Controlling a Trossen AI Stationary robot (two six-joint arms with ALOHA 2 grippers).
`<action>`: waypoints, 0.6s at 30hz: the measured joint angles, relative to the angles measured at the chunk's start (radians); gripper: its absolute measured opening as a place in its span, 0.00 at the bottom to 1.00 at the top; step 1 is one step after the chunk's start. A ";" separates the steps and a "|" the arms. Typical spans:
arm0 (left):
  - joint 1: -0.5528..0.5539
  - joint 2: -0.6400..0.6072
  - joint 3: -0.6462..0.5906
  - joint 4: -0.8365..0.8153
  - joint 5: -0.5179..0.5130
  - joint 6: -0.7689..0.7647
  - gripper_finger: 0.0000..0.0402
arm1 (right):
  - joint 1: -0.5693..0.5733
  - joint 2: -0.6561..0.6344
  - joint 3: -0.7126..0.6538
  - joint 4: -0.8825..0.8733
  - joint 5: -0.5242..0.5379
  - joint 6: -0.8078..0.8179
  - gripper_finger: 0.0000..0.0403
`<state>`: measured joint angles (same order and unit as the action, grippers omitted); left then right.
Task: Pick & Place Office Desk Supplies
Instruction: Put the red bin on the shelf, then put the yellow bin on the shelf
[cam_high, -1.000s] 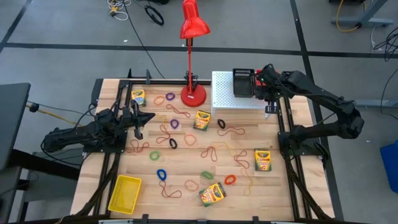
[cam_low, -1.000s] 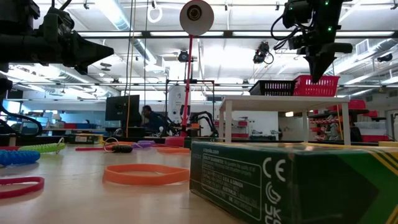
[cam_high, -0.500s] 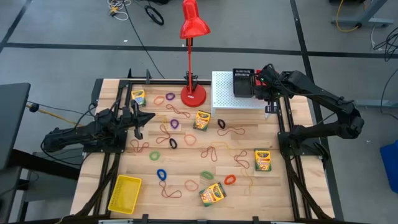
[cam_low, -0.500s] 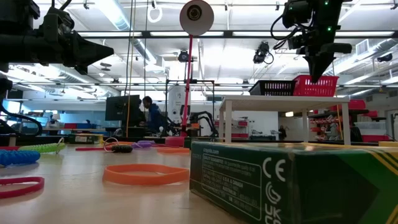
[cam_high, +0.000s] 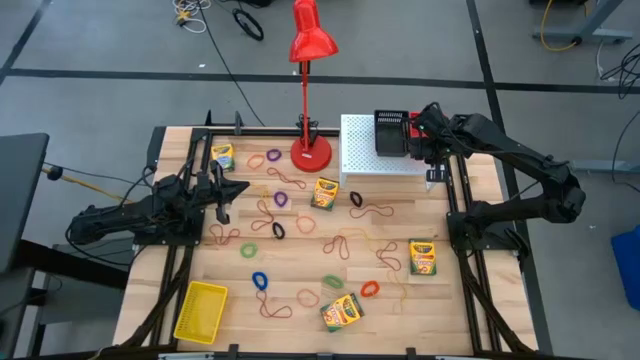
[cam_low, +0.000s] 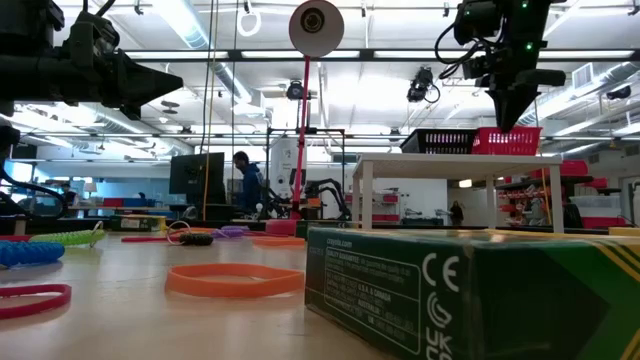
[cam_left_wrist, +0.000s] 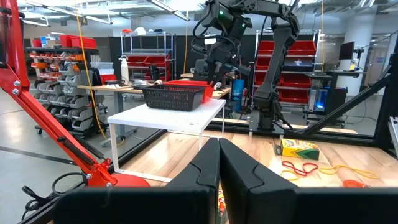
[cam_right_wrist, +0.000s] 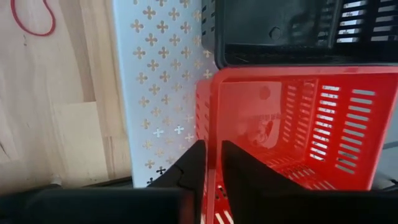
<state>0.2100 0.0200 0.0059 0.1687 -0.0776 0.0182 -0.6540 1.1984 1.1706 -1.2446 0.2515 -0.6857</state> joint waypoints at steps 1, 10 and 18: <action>0.000 0.000 0.000 0.000 0.000 0.000 0.02 | 0.000 0.000 0.000 0.000 0.000 0.000 0.18; 0.000 0.000 0.000 0.000 0.000 0.000 0.02 | 0.026 0.000 0.000 0.020 0.023 0.024 0.24; 0.000 0.000 0.000 0.000 0.000 0.000 0.02 | 0.160 -0.003 0.006 0.021 0.147 0.114 0.25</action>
<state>0.2096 0.0204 0.0063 0.1688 -0.0780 0.0181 -0.4945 1.1950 1.1764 -1.2238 0.3982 -0.5713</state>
